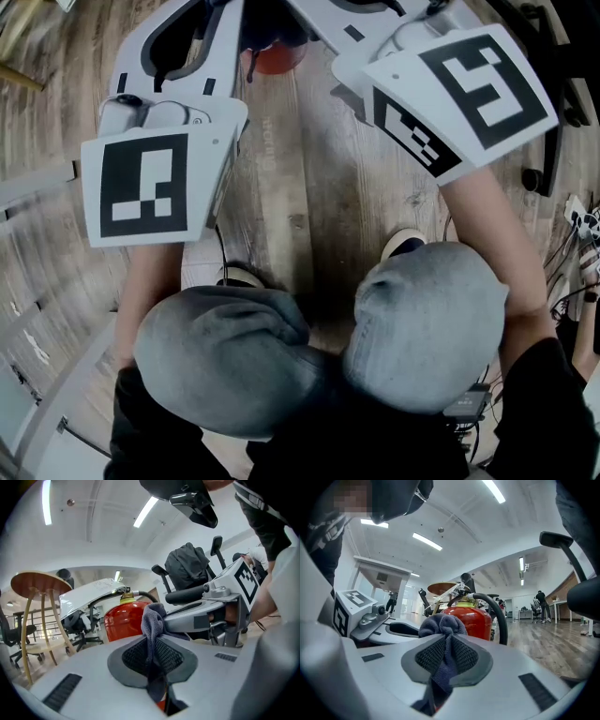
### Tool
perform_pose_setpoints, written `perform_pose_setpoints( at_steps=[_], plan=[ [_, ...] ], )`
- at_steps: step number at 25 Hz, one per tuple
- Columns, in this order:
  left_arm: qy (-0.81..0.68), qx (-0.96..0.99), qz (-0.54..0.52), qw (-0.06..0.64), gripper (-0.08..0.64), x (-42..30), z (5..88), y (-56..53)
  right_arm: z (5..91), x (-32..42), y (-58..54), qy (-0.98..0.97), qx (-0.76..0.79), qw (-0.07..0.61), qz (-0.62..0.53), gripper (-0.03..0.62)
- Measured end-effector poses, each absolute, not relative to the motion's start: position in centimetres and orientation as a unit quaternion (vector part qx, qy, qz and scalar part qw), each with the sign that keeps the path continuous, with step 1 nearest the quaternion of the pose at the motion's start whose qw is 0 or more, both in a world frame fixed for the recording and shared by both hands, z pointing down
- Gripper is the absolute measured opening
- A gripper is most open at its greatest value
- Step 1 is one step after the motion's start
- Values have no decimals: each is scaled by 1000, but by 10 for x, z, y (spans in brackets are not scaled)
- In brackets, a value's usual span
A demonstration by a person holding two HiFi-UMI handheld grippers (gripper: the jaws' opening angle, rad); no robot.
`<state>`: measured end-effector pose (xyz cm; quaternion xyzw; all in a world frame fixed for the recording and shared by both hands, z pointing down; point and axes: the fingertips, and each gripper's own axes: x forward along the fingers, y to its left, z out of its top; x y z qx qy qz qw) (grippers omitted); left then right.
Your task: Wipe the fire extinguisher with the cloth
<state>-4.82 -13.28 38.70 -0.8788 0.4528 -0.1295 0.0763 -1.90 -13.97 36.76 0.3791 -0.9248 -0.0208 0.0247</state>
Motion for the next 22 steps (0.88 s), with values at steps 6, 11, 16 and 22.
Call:
perform_pose_setpoints(
  at_steps=[6,11,16,22],
  plan=[
    [459,-876,-146,16,51,-53,416,-139,405,-25,-141,-927,369,65,9,49],
    [458,-879,-107,76,51,-51,379,-134,358,-19,-139,-920,391,21,-34,49],
    [450,-881,-132,63,51,-47,395,-136,374,-19,-142,-920,387,44,-38,49],
    [453,-878,-122,99,51,-47,382,-135,358,-19,-145,-918,394,29,-47,49]
  ],
)
